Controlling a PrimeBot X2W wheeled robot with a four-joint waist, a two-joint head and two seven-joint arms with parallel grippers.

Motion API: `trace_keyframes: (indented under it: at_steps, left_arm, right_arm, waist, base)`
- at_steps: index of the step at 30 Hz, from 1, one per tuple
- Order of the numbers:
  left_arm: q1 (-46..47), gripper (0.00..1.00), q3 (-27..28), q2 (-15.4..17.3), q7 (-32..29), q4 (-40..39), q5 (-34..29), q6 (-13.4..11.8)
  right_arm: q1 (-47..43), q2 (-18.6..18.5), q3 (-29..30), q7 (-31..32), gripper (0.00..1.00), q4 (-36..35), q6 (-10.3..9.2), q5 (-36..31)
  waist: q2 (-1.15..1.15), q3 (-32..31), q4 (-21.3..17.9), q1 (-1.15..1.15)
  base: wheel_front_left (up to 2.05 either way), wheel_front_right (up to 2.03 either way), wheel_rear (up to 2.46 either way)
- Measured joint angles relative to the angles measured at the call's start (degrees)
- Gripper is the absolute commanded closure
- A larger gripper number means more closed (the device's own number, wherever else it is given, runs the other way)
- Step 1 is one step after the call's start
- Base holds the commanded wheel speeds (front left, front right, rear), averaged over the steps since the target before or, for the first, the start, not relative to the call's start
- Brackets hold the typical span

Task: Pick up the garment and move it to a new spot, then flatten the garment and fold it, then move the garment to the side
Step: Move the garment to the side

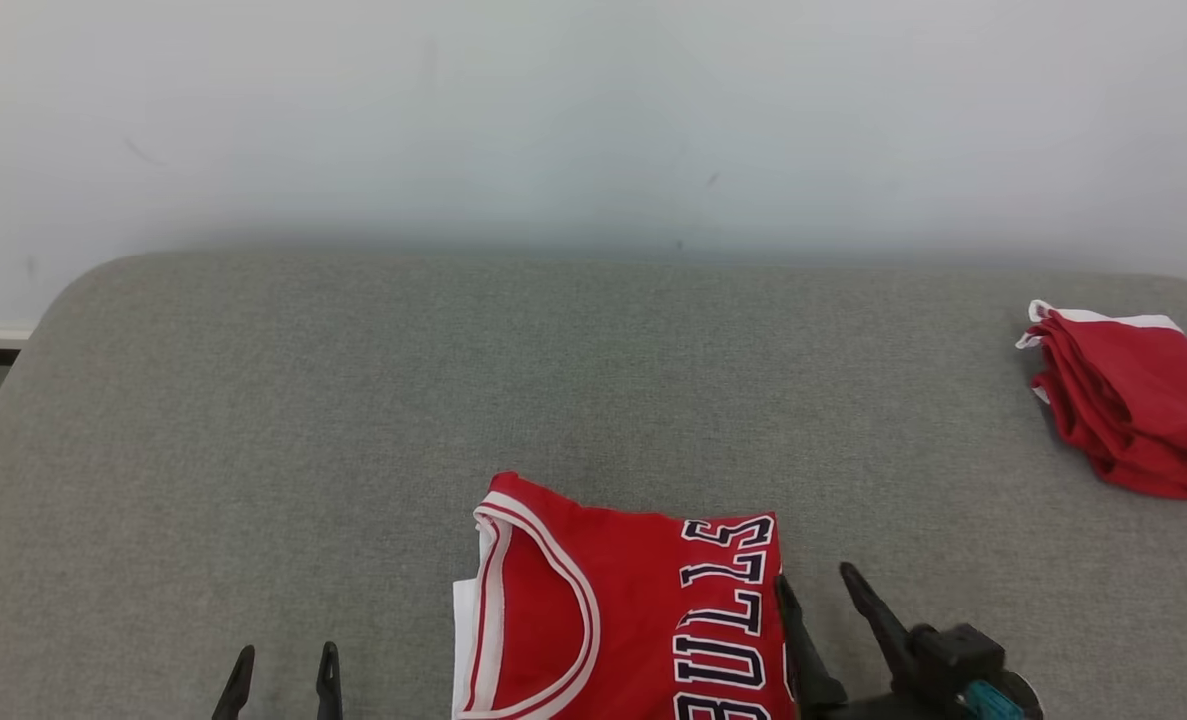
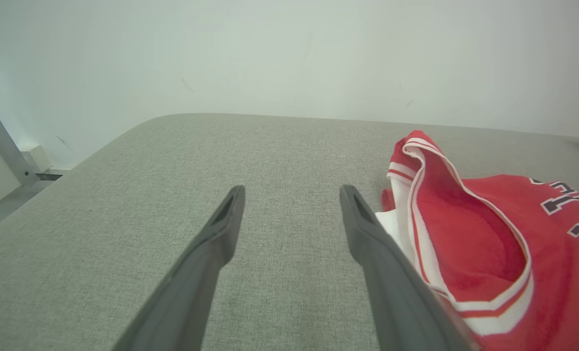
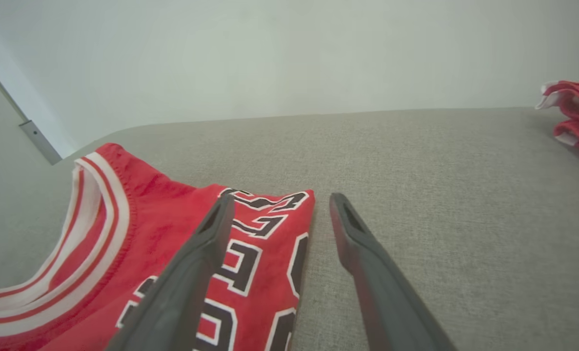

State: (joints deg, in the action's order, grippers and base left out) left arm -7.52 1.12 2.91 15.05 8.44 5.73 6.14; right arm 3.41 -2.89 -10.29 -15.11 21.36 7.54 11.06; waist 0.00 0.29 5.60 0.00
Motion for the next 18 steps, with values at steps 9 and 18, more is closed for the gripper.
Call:
trace_keyframes:
  at_steps: [9,18]
  left_arm:
    - [1.85,0.0,-1.51,0.0,0.0,0.34,0.65,-0.08]
    - [2.29,0.0,-2.16,0.0,0.0,0.7,0.94,-0.27]
  right_arm:
    - [11.7,0.0,-2.11,-0.01,0.0,21.2,0.01,2.74]
    - [16.4,-0.13,-9.77,-0.32,0.0,31.94,0.0,13.37]
  waist:
    - [0.0,1.82,2.16,0.0]
    - [0.0,2.85,3.4,0.0]
  base:
    - [0.0,0.0,0.0]
    - [0.0,0.0,0.0]
